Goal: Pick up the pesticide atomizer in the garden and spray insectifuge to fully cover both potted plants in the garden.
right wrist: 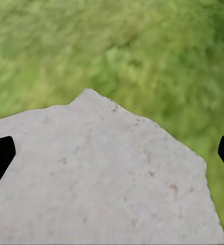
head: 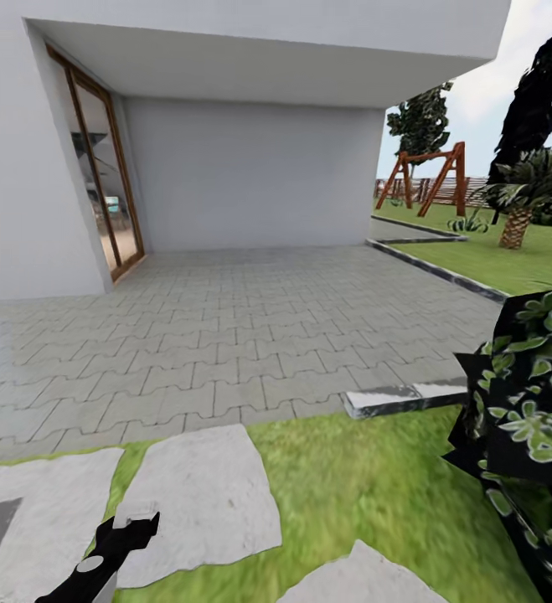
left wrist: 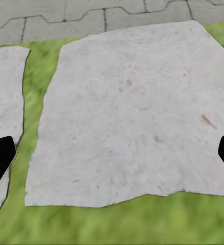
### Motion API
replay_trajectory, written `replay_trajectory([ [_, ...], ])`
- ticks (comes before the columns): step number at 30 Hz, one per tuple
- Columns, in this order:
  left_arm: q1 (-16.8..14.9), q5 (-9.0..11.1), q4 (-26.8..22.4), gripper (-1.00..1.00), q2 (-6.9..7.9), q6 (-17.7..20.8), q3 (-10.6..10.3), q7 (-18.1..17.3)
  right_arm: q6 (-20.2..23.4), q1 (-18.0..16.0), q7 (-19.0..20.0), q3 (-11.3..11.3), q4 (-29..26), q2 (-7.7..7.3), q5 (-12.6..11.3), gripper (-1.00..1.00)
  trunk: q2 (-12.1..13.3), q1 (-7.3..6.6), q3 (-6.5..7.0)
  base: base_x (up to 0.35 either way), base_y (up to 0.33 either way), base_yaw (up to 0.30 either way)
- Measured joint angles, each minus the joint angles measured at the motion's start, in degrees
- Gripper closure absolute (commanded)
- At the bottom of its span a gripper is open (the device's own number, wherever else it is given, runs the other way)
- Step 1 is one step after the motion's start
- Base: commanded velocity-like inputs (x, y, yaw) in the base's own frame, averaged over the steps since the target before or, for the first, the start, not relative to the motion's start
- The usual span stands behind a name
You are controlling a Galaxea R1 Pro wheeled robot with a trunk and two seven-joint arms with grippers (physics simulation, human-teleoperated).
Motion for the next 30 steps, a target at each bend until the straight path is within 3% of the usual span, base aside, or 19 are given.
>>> replay_trajectory([
  [5,0.00,0.00,-0.05,-1.00,0.00,0.00,0.02,0.26,-0.01,0.00,0.00,0.00,0.00,0.00,0.00,-1.00,0.00,0.00,0.00,0.272,-0.133,0.277],
  [13,0.00,0.00,-0.06,-1.00,0.00,0.00,0.02,0.31,-0.01,0.00,0.00,0.00,0.00,0.00,0.00,-1.00,0.00,0.03,0.00,0.047,-0.221,0.276],
  [30,0.00,0.02,-0.06,-1.00,0.00,0.00,0.02,0.32,0.00,0.00,0.00,0.00,0.00,0.00,0.00,-1.00,0.00,0.01,0.00,0.046,-0.036,0.277],
])
